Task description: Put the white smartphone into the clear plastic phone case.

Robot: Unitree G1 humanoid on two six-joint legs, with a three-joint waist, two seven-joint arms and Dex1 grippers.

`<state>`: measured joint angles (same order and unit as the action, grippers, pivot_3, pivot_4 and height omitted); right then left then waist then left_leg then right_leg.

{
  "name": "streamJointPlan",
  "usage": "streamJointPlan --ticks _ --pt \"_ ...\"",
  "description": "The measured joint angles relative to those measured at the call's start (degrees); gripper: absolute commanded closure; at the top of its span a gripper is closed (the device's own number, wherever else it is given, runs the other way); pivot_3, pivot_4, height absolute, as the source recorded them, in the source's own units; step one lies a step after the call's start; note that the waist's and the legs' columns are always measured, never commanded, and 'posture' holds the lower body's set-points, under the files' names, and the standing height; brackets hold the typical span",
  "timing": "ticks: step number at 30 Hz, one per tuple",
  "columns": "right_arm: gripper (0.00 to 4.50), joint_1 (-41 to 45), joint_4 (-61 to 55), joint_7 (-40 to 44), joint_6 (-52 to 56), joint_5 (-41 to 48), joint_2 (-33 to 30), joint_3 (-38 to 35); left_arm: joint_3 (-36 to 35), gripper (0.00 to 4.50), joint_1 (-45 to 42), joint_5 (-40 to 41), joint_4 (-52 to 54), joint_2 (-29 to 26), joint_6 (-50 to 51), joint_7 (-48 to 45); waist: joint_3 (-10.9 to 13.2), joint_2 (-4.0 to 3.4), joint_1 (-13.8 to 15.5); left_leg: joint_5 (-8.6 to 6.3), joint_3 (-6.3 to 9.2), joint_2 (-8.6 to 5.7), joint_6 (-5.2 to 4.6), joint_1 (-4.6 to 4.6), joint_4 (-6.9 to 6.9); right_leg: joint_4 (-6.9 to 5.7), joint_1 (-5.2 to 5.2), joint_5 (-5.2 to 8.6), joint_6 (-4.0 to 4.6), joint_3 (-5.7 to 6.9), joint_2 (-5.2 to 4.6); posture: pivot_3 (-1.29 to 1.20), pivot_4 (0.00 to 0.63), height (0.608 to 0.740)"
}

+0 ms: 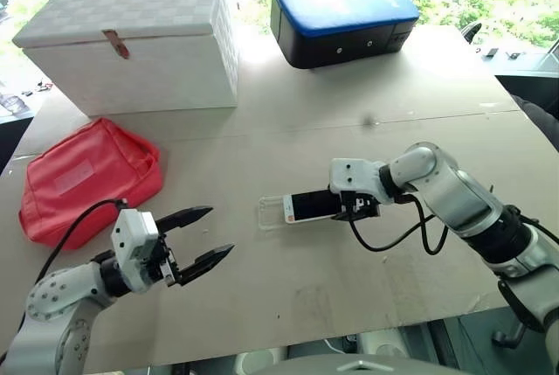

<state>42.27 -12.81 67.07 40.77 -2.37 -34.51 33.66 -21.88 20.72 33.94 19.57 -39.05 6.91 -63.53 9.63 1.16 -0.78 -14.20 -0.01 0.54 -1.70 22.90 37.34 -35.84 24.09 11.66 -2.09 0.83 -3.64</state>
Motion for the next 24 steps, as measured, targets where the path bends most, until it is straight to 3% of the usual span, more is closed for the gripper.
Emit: streamJointPlan --ticks 24 --pt "1.74 -0.3 -0.9 -2.4 4.0 0.9 0.7 0.1 0.0 0.15 -0.3 -0.2 -0.1 0.4 0.0 -0.4 0.0 0.00 0.0 0.00 0.00 0.00 0.00 0.00 0.00 -0.01 0.00 -0.01 -0.01 0.00 0.00 0.00 0.150 0.740"
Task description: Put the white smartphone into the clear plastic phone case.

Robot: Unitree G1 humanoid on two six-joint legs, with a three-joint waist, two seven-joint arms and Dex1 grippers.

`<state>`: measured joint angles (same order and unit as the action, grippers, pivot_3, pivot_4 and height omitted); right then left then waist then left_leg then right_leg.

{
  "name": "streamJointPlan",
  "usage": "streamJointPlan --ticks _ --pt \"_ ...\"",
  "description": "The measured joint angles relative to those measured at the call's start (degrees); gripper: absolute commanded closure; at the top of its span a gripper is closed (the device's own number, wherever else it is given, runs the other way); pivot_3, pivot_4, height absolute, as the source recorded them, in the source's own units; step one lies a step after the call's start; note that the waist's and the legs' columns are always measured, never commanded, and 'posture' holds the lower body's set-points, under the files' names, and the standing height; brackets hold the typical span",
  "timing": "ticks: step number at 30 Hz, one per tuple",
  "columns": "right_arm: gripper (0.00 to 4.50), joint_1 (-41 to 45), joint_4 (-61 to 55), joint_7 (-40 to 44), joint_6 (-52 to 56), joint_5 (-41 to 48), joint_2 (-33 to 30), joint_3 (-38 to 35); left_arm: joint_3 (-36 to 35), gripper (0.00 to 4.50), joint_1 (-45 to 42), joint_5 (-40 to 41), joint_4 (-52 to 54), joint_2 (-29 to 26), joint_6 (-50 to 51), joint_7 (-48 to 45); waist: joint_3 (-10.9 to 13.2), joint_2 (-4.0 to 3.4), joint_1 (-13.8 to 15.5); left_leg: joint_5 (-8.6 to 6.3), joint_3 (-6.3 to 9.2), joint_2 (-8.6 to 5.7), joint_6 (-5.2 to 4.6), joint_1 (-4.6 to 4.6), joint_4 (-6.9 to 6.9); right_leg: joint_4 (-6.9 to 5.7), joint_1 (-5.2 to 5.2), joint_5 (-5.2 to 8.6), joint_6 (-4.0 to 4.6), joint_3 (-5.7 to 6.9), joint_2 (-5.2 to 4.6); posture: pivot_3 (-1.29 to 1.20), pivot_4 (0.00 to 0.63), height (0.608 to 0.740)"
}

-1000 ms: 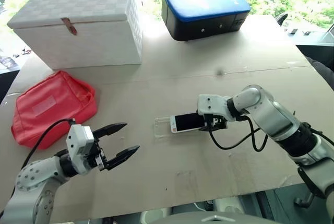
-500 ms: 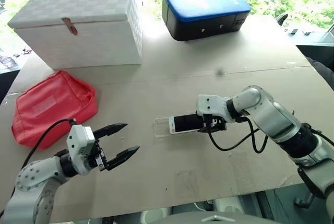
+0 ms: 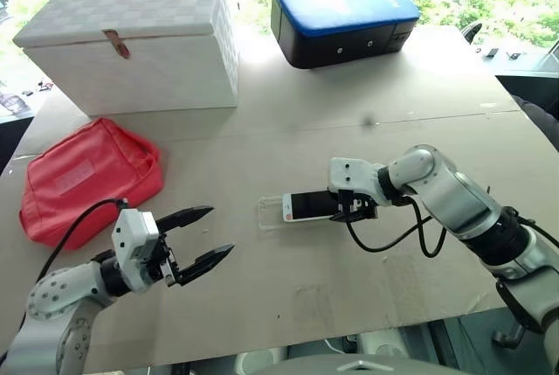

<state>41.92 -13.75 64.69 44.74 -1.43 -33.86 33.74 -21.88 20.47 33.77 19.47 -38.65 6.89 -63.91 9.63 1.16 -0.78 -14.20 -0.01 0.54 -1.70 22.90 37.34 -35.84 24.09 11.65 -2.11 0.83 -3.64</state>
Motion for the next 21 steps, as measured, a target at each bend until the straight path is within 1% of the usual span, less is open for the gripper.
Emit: streamJointPlan --ticks 2,4,11,13,14,15,16,17,18,21 --pt "0.73 0.0 0.0 0.0 0.0 0.2 0.0 0.0 0.0 0.15 0.0 0.0 0.0 0.0 0.0 0.0 0.0 0.00 0.0 0.00 0.00 0.00 0.00 0.00 0.00 0.00 0.00 0.00 0.00 0.00 0.00 0.00 0.150 0.740" --pt "0.03 0.0 0.0 0.0 0.1 0.4 0.0 0.0 0.0 0.15 0.1 0.0 0.0 0.1 0.0 0.0 0.0 0.00 0.0 0.00 0.00 0.00 0.00 0.00 0.00 0.00 0.00 0.00 0.00 0.00 0.00 0.00 0.150 0.740" --pt "0.03 0.0 -0.5 -1.2 0.6 1.0 -0.1 -0.9 0.0 0.15 0.7 0.0 0.0 0.2 0.0 0.0 0.0 0.00 0.0 0.00 0.00 0.00 0.00 0.00 0.00 0.00 0.00 0.00 0.00 0.00 0.00 0.00 0.150 0.740" --pt "0.03 -0.5 -2.7 -0.8 1.7 2.9 -0.9 -2.8 0.0 0.15 1.0 0.0 0.0 0.3 0.0 0.0 0.0 0.00 0.1 0.00 0.01 0.00 0.00 0.00 0.00 0.00 0.00 0.00 -0.01 0.00 0.00 0.00 0.150 0.740" --pt "0.56 -0.8 -4.2 -0.2 3.5 5.4 -1.0 -4.7 -0.1 0.15 1.1 0.0 0.0 0.3 0.0 -0.1 0.0 0.00 0.1 0.00 0.01 0.00 0.00 0.00 0.00 0.00 0.00 -0.01 -0.02 0.00 -0.01 0.00 0.150 0.740" --pt "0.89 -1.0 -5.3 0.2 5.0 7.5 -1.0 -6.5 -0.1 0.15 1.1 0.0 0.0 0.3 0.0 -0.1 0.0 0.00 0.1 0.00 0.01 0.00 0.00 0.00 0.00 0.00 -0.01 -0.01 -0.02 0.00 -0.01 0.00 0.150 0.740" --pt "1.36 -1.1 -6.2 0.4 6.4 9.6 -0.6 -8.3 -0.1 0.15 1.1 0.0 0.0 0.3 0.0 -0.1 0.0 0.01 0.1 0.00 0.02 0.01 0.00 0.00 0.00 0.00 -0.01 -0.01 -0.02 0.00 -0.01 0.00 0.150 0.740" --pt "1.90 -1.1 -6.8 0.5 7.6 11.6 0.3 -10.1 -0.1 0.15 1.1 0.0 0.0 0.3 0.0 -0.1 0.0 0.02 0.0 0.00 0.02 0.01 0.00 -0.01 0.00 0.00 -0.02 -0.01 -0.01 0.00 0.00 0.00 0.150 0.740" --pt "2.32 -1.1 -7.2 0.3 8.4 13.0 1.4 -11.2 -0.1 0.15 1.1 0.1 0.0 0.3 0.0 -0.1 0.0 0.03 -0.1 0.00 0.02 0.03 0.00 -0.03 0.00 0.00 -0.03 0.00 0.00 0.00 0.01 0.00 0.150 0.740" --pt "3.91 -1.3 -5.5 -2.6 8.6 15.3 6.8 -11.7 -0.1 0.15 0.8 0.1 0.0 0.3 0.0 -0.1 0.0 0.04 -0.2 0.00 0.04 0.06 0.00 -0.08 0.00 -0.04 -0.03 0.01 0.02 0.00 0.08 0.00 0.150 0.740"
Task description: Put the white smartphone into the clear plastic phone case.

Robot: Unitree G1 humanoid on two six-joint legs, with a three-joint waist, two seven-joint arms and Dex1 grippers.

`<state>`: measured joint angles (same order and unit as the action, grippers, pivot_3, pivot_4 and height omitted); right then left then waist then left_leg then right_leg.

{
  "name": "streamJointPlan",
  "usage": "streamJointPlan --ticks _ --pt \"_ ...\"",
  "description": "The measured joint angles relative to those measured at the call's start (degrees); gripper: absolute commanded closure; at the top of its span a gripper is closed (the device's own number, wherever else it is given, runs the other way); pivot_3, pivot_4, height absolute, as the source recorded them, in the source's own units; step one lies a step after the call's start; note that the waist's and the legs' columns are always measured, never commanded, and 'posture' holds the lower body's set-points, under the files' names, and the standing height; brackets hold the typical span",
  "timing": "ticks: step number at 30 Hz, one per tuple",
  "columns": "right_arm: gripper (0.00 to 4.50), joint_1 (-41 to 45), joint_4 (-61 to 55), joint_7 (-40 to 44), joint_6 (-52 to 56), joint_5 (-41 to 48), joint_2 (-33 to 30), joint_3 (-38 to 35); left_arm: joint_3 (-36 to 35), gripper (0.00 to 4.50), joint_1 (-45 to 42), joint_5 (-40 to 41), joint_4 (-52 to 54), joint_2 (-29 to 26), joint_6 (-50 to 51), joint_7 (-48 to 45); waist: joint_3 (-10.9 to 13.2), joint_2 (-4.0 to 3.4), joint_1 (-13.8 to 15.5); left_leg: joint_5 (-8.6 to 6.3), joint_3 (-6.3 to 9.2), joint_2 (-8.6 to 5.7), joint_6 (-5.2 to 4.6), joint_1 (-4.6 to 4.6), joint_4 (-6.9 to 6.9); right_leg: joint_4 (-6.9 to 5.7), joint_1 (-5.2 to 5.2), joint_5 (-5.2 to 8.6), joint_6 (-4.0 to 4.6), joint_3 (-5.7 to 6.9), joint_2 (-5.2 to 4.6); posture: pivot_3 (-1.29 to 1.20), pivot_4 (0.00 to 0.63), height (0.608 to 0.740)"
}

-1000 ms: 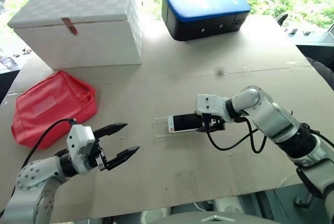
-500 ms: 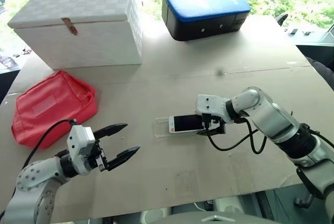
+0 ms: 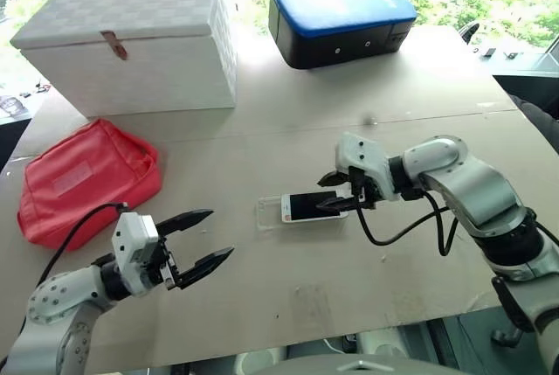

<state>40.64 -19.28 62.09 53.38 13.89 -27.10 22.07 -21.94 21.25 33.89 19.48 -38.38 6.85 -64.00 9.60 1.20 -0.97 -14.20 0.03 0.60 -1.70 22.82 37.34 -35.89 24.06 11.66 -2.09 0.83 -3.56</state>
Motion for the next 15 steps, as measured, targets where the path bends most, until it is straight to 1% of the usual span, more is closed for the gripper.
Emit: streamJointPlan --ticks 1,2,5,6,8,10,15 --pt "4.45 -0.1 2.6 -1.9 -0.7 0.1 3.2 0.1 0.0 0.15 0.0 0.0 0.0 0.0 0.0 0.0 0.0 0.01 0.0 0.00 0.02 0.00 0.00 -0.01 0.00 -0.02 -0.01 0.00 0.00 0.00 0.01 0.00 0.150 0.740" --pt "4.45 -0.3 3.5 -2.6 -1.0 0.1 4.1 0.3 0.0 0.15 -0.2 0.0 0.0 0.0 0.0 -0.1 0.0 0.00 0.0 0.00 0.01 0.00 0.00 -0.01 0.01 -0.02 -0.01 0.00 0.00 0.00 0.02 0.00 0.150 0.740" --pt "4.45 -0.3 11.0 -6.3 -4.6 -1.1 8.7 2.1 0.0 0.15 -0.6 0.0 0.0 -0.1 0.0 -0.1 0.0 0.02 0.2 0.00 0.01 -0.03 0.00 -0.01 0.02 -0.01 -0.06 -0.02 0.00 -0.01 -0.01 0.00 0.150 0.740" --pt "4.45 -0.3 11.6 -6.5 -4.8 -1.3 8.9 2.3 0.0 0.15 -0.6 0.0 0.0 -0.1 0.0 -0.1 0.0 0.02 0.2 0.00 0.01 -0.05 0.00 -0.01 0.03 0.00 -0.07 -0.02 -0.01 -0.01 -0.03 0.00 0.150 0.740" --pt "4.45 -0.3 16.9 -8.4 -7.4 -3.1 10.5 3.4 0.0 0.15 -0.7 0.0 0.0 -0.1 0.0 -0.2 0.0 0.02 0.2 0.00 -0.01 -0.08 0.00 0.01 0.03 0.03 -0.07 -0.03 -0.03 -0.03 -0.06 0.00 0.150 0.740" --pt "4.45 -0.3 20.6 -8.8 -8.7 -4.7 10.6 5.8 0.0 0.15 -0.7 0.0 0.0 -0.1 0.0 -0.3 0.0 0.02 0.1 0.00 -0.02 -0.09 0.00 0.01 0.03 0.04 -0.07 -0.03 -0.03 -0.04 -0.06 0.00 0.150 0.740" --pt "4.45 0.6 23.8 -7.8 -13.6 -7.7 10.7 9.7 0.0 0.15 -0.6 0.0 0.0 0.0 0.0 -0.2 -0.3 0.02 0.0 0.00 -0.01 -0.02 0.00 -0.21 -0.01 0.01 -0.20 0.01 0.02 -0.02 0.02 0.00 0.150 0.740"
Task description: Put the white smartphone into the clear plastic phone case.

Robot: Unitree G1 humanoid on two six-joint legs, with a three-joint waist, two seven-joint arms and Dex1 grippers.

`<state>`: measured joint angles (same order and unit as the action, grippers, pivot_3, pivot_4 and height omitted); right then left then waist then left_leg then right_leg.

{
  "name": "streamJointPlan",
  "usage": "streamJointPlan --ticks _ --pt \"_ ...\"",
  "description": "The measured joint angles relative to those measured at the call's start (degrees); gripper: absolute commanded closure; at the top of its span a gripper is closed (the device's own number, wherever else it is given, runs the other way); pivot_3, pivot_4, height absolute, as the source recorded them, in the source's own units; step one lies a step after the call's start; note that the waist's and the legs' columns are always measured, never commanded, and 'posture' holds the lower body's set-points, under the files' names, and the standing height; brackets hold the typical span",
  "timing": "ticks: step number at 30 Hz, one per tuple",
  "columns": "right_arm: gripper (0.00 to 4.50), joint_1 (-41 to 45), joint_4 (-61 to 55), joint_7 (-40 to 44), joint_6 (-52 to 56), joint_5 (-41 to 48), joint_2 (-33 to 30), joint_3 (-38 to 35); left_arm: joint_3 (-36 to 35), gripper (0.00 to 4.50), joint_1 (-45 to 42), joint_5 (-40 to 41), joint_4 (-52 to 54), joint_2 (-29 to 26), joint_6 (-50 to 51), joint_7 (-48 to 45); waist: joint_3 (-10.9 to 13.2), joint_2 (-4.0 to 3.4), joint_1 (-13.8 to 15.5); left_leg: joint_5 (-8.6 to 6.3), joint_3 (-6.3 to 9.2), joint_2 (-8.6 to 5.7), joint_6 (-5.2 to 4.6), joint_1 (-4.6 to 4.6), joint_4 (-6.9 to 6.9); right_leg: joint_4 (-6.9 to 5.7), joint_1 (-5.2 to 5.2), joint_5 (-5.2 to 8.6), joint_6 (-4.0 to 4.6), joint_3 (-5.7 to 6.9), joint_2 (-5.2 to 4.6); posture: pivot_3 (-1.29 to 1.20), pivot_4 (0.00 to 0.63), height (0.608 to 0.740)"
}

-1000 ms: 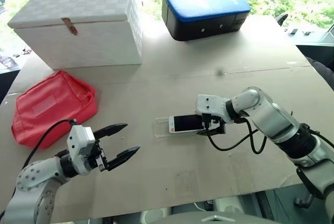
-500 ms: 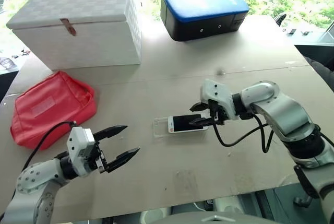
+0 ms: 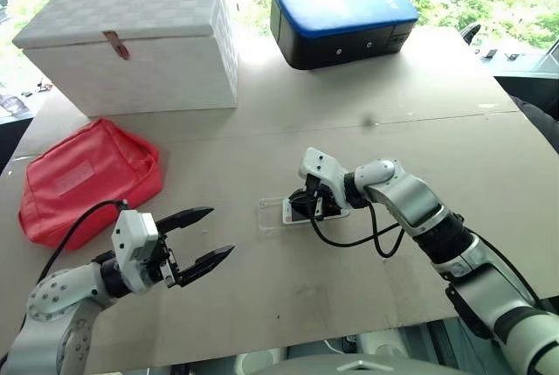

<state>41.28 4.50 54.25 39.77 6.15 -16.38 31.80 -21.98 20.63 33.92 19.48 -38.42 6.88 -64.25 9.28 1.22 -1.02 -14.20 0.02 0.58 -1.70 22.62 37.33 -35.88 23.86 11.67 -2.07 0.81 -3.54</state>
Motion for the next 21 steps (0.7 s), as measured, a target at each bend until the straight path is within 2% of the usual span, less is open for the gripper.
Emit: streamJointPlan --ticks 7,10,14,16,21 --pt "4.45 0.1 5.9 -1.1 -8.5 -3.9 1.9 1.2 0.0 0.15 0.1 0.0 0.0 0.1 0.0 0.4 -0.7 -0.15 -0.1 -0.01 -0.05 0.06 0.00 -0.68 -0.09 -0.05 -0.44 0.17 -0.22 -0.05 0.00 0.00 0.150 0.740" --pt "4.45 -2.1 6.1 -0.6 -9.1 -1.3 3.0 -2.9 0.0 0.15 0.3 0.0 0.1 0.3 0.0 0.6 -0.7 -0.14 0.1 -0.01 -0.02 0.07 0.00 -0.62 -0.05 -0.05 -0.42 0.16 -0.22 -0.05 -0.04 0.00 0.150 0.740" --pt "4.45 -4.3 1.3 3.2 -7.4 3.3 0.9 -5.7 0.1 0.15 0.3 0.0 0.1 0.5 0.0 0.8 -0.7 -0.05 0.2 0.00 -0.02 0.05 0.00 -0.18 -0.04 -0.02 -0.11 0.01 0.02 -0.04 -0.04 0.00 0.150 0.740" --pt "4.45 -4.4 -5.1 5.6 -3.8 7.4 -0.8 -7.9 0.1 0.15 0.3 -0.1 0.1 0.6 0.0 0.8 -0.6 -0.16 0.1 0.00 -0.01 0.02 0.00 0.13 -0.05 -0.01 0.18 -0.07 -0.10 -0.04 -0.05 0.00 0.150 0.740" --pt "4.45 -4.3 -10.2 6.7 -1.5 9.1 -2.2 -6.9 0.5 0.15 -0.1 -0.1 0.1 0.7 0.0 0.8 -0.6 -0.15 0.1 -0.01 0.03 0.03 0.00 0.14 -0.15 0.03 0.19 0.00 0.00 0.01 -0.02 0.00 0.150 0.740"
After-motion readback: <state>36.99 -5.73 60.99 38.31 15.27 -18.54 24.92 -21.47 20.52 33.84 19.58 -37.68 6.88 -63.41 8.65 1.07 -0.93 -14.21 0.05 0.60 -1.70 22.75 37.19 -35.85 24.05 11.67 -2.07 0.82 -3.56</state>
